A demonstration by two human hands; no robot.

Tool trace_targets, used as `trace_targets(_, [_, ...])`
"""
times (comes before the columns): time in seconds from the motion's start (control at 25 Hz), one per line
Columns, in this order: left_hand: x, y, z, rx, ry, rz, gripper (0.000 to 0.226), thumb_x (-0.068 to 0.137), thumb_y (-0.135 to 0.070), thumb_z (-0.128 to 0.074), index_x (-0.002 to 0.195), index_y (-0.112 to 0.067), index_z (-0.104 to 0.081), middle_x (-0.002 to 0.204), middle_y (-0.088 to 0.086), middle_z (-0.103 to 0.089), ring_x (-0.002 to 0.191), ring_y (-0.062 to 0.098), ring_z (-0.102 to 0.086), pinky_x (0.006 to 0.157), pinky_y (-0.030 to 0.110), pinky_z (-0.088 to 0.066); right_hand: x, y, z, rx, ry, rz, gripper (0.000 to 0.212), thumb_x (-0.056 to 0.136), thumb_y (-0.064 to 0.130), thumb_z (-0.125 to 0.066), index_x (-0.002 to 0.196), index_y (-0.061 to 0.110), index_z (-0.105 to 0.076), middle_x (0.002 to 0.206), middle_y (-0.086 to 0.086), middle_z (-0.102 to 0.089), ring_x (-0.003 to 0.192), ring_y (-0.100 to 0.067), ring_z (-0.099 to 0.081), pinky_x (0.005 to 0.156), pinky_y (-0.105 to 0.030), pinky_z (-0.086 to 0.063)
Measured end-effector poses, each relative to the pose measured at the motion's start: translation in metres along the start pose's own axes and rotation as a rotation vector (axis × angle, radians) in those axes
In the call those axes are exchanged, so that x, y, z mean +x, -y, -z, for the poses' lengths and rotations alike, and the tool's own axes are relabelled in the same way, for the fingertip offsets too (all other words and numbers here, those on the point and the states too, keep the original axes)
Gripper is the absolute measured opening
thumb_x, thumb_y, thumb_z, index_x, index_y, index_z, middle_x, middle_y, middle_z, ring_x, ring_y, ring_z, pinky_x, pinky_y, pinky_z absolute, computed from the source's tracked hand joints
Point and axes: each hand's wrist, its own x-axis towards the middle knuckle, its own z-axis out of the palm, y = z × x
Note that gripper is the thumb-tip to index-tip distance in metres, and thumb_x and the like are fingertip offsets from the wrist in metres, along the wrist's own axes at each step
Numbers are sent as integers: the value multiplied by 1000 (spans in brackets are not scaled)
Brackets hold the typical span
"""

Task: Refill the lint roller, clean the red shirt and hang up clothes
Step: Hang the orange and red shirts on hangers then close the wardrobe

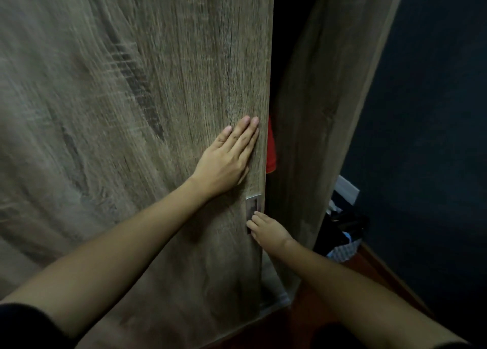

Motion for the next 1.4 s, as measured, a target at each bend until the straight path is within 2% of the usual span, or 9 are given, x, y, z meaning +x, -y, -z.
trace_targets(0.2, [41,-31,-12,56,2,-49,64,92,-37,-32,145,-1,-25,152,13,-30,141,25,-26,114,39,-3,-25,-40,-28,24,15,-6,47,92,18,-46,138,9,-39,149,-11,-29,137,-30,-25,118,-41,-10])
trace_targets(0.44, [74,-62,-25,99,-64,-28,67,92,-41,-34,146,-3,-24,153,11,-24,143,26,-20,115,39,-9,-52,-79,-59,-7,-39,81,46,95,20,-41,138,5,-35,143,-12,-33,134,-30,-27,119,-39,-7])
trace_targets(0.52, [85,-72,-30,144,-91,-23,66,93,-42,-34,146,-3,-27,152,10,-26,143,26,-21,114,39,-9,-57,-94,-74,22,-86,91,44,96,17,-34,138,3,-34,140,-12,-36,133,-28,-29,118,-37,-6])
trace_targets(0.64, [101,-85,-35,170,-113,-26,65,93,-43,-34,145,-3,-30,151,10,-29,141,24,-26,114,39,-11,-66,-111,-91,2,-185,91,44,91,18,-27,130,15,-48,126,1,-50,125,-17,-43,116,-32,-18])
trace_targets(0.8, [116,-100,-38,171,-108,-14,65,94,-43,-32,146,-4,-28,152,10,-27,142,24,-22,114,39,-11,-76,-124,-111,43,-255,118,45,92,18,-26,130,9,-45,130,-5,-45,128,-22,-38,117,-34,-13])
trace_targets(0.96, [131,-111,-38,162,-108,-16,66,93,-42,-32,146,-4,-26,152,9,-23,143,25,-17,115,39,-8,-81,-133,-122,88,-190,91,47,92,27,-40,132,3,-42,132,-12,-41,129,-28,-32,118,-37,-5])
trace_targets(1.04, [137,-114,-39,152,-98,-22,66,93,-42,-32,146,-4,-25,152,8,-21,143,26,-17,115,39,-7,-83,-139,-124,56,-137,92,49,92,28,-42,134,2,-40,133,-13,-39,129,-29,-31,118,-37,-5])
trace_targets(1.2, [144,-120,-43,119,-89,-17,69,93,-44,-32,147,-3,-18,153,9,-17,145,25,0,115,39,-6,-85,-143,-129,46,-112,74,44,93,24,-41,133,4,-42,134,-11,-40,129,-28,-31,118,-37,-6])
trace_targets(1.4, [145,-121,-43,105,-73,-39,68,93,-43,-31,147,-3,-22,153,10,-20,142,25,-19,114,40,-6,-84,-146,-124,54,-106,73,42,95,18,-37,134,2,-40,136,-13,-39,131,-29,-30,117,-37,-6])
